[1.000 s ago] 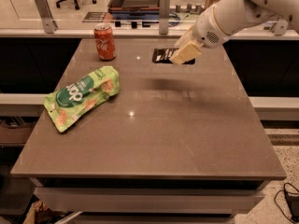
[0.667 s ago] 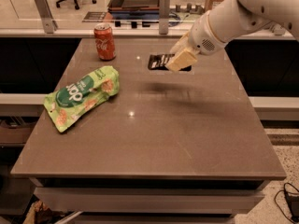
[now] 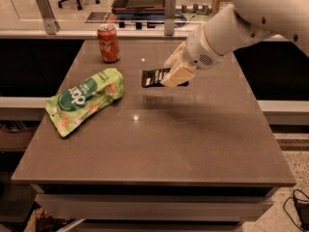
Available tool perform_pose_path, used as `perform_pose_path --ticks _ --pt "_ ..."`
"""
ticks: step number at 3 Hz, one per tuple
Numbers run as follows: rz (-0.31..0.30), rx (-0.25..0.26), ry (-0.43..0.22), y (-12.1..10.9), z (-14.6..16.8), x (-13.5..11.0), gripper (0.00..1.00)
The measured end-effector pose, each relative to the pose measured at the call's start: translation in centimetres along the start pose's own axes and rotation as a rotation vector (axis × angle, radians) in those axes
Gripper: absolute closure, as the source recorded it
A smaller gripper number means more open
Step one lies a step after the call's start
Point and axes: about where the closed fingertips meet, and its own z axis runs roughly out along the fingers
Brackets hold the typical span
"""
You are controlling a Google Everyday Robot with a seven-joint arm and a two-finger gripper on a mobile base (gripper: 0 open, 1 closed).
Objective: Move rxbar chocolate near green rice chip bag
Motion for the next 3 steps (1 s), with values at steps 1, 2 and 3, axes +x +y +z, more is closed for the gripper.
perform_pose_path --ticks 1,2,3 --pt "-0.05 -0.048 0.005 2.6 1.0 -1.4 1.0" --pt "-0.09 -0.102 0.005 4.7 2.6 -2.7 1.0" --pt "-0.138 -0.167 0.003 6.4 4.4 -4.1 1.0"
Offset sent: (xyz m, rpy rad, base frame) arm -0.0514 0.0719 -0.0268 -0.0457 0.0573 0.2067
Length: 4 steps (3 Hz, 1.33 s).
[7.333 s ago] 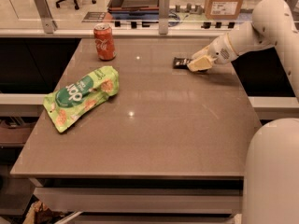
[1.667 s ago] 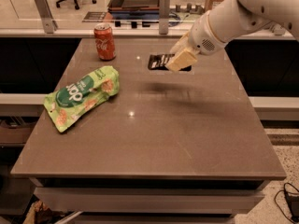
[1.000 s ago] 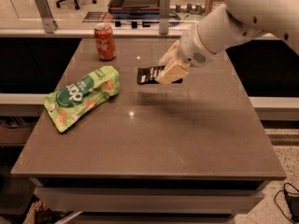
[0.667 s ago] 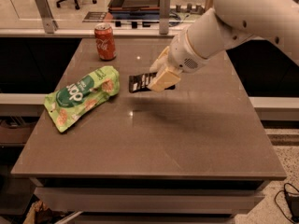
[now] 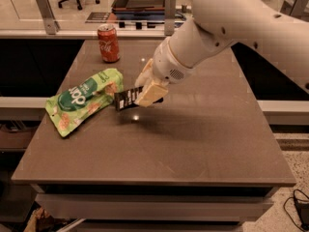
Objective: Move rxbar chocolate near green rice chip bag
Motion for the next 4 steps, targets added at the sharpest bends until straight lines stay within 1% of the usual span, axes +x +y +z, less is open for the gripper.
perform_pose_path --ticks 1,2,3,4 --pt "-0.062 -0.083 0.01 1.0 1.9 -1.4 1.0" --pt "-0.11 -0.156 0.019 1.8 3.2 -2.3 1.0" --pt "-0.11 -0.157 0.02 1.9 3.2 -2.4 0.81" --pt "-0.114 -0.159 0.02 2.0 3.3 -2.5 0.59"
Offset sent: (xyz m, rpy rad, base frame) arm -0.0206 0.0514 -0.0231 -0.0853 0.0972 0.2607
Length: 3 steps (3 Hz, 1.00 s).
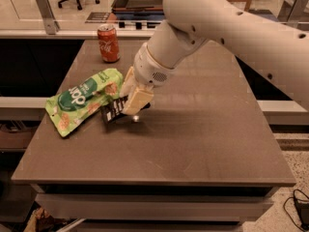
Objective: Move rxbar chocolate near green rice chip bag
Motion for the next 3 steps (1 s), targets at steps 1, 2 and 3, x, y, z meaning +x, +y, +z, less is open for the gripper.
perform_pose_path --ticks 1,2,3 --pt "-0.003 -0.002 0.0 0.06 0.07 -0.14 0.36" --pt "-0.005 -0.003 0.001 0.13 0.14 -0.27 0.12" --pt "-0.008 -0.004 0.001 0.18 0.19 -0.39 0.0"
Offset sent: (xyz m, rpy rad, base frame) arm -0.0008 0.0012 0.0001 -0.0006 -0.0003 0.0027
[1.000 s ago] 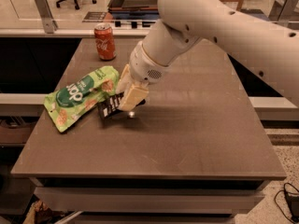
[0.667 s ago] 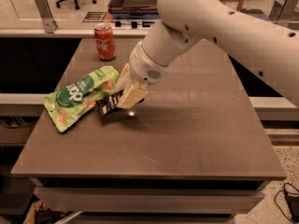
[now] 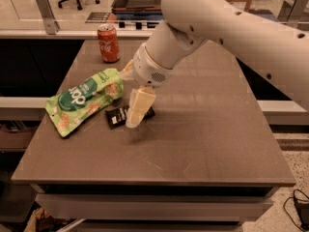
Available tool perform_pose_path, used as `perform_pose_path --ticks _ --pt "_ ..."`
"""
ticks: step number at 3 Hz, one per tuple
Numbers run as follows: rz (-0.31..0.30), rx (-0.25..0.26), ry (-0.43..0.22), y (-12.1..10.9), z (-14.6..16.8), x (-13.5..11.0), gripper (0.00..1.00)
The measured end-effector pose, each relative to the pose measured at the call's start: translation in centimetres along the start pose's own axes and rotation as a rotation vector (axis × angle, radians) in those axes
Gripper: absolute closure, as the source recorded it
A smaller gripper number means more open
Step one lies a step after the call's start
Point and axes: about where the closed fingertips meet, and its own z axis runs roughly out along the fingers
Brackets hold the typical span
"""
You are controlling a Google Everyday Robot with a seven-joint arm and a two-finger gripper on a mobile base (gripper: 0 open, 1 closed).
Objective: Move rxbar chocolate near green rice chip bag
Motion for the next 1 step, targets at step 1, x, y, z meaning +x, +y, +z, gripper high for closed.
perform_pose_path --ticks 1 --pt "0.0 0.0 0.0 0.0 0.0 0.0 0.0"
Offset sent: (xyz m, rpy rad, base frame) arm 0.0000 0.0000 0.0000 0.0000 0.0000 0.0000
